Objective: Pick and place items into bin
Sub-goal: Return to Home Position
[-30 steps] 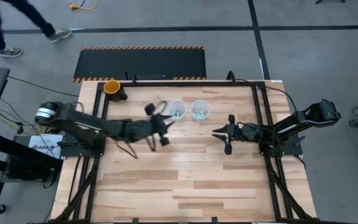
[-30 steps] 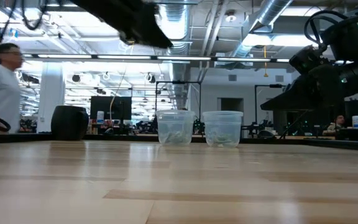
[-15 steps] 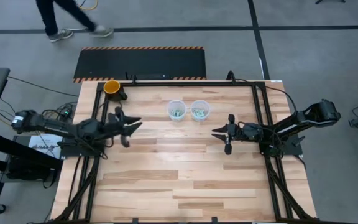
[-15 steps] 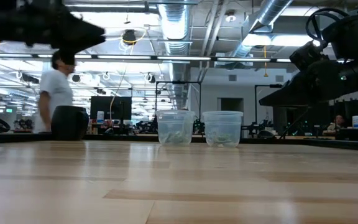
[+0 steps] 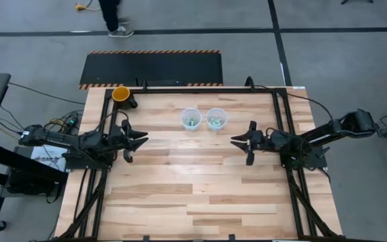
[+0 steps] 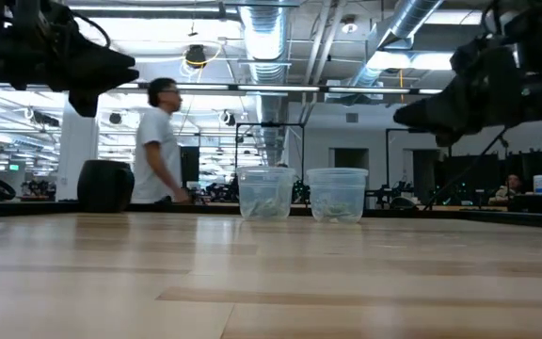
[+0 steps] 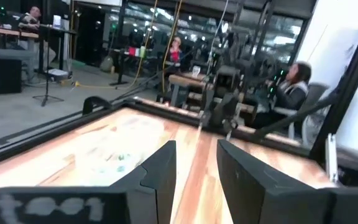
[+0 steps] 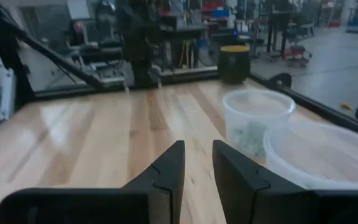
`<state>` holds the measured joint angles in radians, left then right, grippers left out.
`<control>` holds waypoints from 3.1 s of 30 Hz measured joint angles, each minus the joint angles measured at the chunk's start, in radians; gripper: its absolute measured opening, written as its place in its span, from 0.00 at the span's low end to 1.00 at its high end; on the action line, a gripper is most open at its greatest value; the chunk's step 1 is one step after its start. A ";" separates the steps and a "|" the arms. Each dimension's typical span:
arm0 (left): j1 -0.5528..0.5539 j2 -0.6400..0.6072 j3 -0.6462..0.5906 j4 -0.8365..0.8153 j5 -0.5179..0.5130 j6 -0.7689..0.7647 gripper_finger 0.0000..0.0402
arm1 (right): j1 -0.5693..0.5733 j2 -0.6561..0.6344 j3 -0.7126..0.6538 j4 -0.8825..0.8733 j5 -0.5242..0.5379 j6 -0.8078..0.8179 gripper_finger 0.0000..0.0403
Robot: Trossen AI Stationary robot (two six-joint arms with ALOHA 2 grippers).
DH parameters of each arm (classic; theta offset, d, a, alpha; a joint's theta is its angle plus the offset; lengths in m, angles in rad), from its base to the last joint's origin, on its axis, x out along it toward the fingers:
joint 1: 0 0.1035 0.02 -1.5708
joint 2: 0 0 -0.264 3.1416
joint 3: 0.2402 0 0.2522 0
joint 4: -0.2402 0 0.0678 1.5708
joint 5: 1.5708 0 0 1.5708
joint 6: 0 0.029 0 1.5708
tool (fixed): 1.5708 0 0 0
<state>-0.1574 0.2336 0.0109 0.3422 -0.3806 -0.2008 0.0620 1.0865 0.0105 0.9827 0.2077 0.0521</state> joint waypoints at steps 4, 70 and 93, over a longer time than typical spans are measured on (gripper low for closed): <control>-0.001 -0.006 0.000 -0.045 -0.049 0.013 0.26 | 0.035 -0.114 0.000 -0.065 0.000 -0.002 0.19; 0.002 -0.004 -0.004 -0.247 -0.201 0.125 0.26 | 0.159 -1.015 0.001 -0.921 0.343 -0.044 0.19; 0.002 -0.005 -0.004 -0.247 -0.202 0.126 0.26 | 0.159 -1.015 0.000 -0.922 0.343 -0.044 0.19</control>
<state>-0.1555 0.2287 0.0067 0.0948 -0.5823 -0.0750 0.2211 0.0715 0.0109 0.0610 0.5503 0.0082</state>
